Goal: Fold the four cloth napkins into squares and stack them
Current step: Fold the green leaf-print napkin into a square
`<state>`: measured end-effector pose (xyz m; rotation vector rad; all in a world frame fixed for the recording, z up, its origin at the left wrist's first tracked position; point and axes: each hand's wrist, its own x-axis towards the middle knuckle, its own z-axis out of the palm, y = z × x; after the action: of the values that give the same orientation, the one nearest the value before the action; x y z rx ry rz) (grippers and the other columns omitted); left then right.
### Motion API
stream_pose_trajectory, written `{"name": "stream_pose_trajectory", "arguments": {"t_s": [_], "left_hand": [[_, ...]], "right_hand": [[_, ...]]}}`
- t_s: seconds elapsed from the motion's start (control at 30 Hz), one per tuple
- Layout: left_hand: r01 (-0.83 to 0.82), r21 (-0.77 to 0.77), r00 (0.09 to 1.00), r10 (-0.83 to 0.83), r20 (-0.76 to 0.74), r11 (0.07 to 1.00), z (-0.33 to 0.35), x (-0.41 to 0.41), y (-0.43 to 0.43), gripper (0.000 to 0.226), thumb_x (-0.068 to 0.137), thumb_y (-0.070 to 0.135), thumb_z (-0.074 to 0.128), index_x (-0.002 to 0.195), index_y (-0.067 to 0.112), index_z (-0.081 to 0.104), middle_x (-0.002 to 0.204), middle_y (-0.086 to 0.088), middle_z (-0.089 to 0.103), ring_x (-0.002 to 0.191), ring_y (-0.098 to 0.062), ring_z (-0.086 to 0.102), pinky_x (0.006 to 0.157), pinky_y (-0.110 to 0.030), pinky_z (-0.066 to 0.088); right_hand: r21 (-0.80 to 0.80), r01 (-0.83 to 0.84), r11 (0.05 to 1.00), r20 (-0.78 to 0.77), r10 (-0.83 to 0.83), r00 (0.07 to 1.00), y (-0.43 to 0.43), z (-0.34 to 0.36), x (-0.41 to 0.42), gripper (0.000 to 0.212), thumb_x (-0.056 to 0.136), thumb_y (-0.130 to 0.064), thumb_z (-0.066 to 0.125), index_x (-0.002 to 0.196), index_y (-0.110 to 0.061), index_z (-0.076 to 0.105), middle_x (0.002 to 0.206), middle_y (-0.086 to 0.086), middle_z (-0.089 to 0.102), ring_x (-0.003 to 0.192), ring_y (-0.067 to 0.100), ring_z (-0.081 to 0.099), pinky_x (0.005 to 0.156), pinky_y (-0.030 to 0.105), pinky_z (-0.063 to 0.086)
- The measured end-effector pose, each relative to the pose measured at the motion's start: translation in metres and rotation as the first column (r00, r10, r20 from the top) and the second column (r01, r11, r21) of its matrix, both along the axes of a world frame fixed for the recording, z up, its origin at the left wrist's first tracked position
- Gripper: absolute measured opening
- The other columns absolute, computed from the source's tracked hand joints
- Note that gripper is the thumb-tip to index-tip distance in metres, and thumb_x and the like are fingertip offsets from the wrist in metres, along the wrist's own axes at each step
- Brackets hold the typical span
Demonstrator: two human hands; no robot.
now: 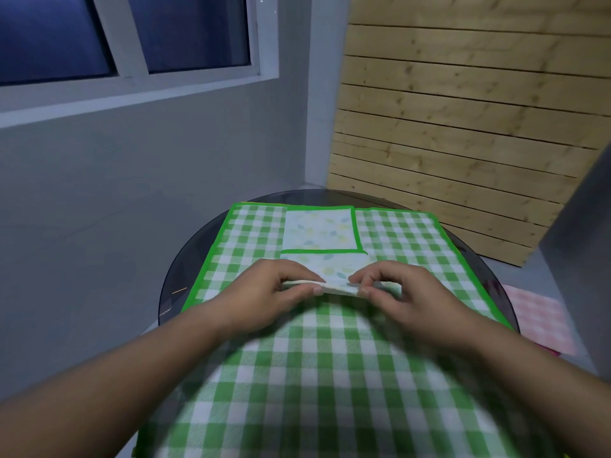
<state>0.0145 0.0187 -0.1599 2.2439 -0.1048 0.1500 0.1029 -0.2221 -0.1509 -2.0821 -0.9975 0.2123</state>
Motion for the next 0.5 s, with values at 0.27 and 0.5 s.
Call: {"name": "stream_pose_trajectory", "arguments": {"t_s": [0.27, 0.5], "left_hand": [[-0.014, -0.255, 0.999, 0.024, 0.037, 0.967, 0.039, -0.013, -0.009, 0.014, 0.089, 0.029, 0.067, 0.089, 0.021, 0.08, 0.094, 0.013, 0.077, 0.09, 0.001, 0.068, 0.079, -0.011, 0.048], [-0.223, -0.466, 0.957, 0.284, 0.064, 0.856, 0.053, 0.005, -0.014, 0.025, 0.078, 0.033, 0.082, 0.096, 0.018, 0.075, 0.098, 0.0, 0.076, 0.086, -0.012, 0.072, 0.072, -0.024, 0.055]], "right_hand": [[0.135, 0.087, 0.987, -0.233, -0.054, 0.971, -0.014, 0.007, -0.005, 0.026, 0.079, -0.017, 0.081, 0.101, -0.03, 0.073, 0.1, -0.011, 0.075, 0.1, 0.007, 0.068, 0.092, 0.032, 0.051], [0.118, 0.17, 0.978, -0.39, -0.112, 0.914, -0.01, -0.01, 0.003, 0.022, 0.096, -0.012, 0.06, 0.115, -0.019, 0.068, 0.11, -0.009, 0.075, 0.103, 0.009, 0.07, 0.098, 0.038, 0.053]]}}
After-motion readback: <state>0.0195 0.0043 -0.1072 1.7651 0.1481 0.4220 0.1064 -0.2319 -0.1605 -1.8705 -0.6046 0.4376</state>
